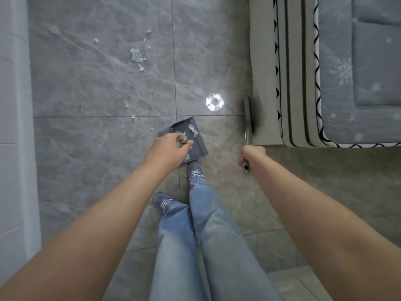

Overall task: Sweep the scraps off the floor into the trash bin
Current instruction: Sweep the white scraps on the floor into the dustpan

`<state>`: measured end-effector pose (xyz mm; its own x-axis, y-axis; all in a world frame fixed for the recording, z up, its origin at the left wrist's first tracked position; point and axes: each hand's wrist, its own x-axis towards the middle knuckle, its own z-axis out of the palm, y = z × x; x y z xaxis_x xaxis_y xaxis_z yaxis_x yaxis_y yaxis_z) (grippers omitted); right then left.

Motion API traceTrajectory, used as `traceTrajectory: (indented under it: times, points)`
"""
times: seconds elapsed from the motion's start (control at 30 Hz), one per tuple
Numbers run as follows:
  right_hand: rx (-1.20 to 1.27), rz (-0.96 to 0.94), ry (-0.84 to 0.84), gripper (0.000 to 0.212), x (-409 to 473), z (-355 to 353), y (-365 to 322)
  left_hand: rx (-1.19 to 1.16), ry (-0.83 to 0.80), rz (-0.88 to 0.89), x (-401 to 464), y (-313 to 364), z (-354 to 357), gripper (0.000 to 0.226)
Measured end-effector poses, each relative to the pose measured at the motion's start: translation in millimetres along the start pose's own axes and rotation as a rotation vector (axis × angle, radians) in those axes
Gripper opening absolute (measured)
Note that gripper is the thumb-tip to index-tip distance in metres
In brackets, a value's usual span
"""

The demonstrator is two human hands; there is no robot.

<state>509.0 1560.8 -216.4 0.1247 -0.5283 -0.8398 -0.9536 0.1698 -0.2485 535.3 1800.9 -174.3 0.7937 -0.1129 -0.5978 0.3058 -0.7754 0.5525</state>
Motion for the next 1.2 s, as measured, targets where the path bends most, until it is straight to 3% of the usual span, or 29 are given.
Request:
traceTrajectory:
  times: [0.07, 0.17, 0.33, 0.43, 0.53, 0.73, 0.87, 1.2]
  points:
    - [-0.104, -0.029, -0.044, 0.040, -5, 7, 15, 0.024, -0.005, -0.005, 3, 11, 9, 0.043]
    - [-0.128, -0.045, -0.169, 0.037, -36, 15, 52, 0.047, -0.012, -0.031, 6, 23, 12, 0.042]
    - [0.060, -0.034, -0.310, 0.038, -97, 7, 86, 0.070, -0.029, -0.090, -3, 19, 2, 0.040]
    - [0.066, -0.081, -0.262, 0.054, -113, 8, 94, 0.065, -0.024, -0.093, -7, 21, -2, 0.041]
    - [0.017, -0.059, -0.201, 0.057, -95, 8, 81, 0.071, -0.034, -0.090, -7, 24, -1, 0.041]
    - [-0.023, 0.025, -0.309, 0.039, -77, 2, 56, 0.050, -0.003, -0.071, -1, 31, 3, 0.037]
    - [0.155, 0.124, -0.390, 0.038, -92, -8, 58, 0.031, 0.002, -0.055, -1, 20, 2, 0.037]
    - [0.180, -0.015, -0.258, 0.051, -103, -12, -4, -0.046, -0.066, -0.058, -12, -1, -24, 0.030]
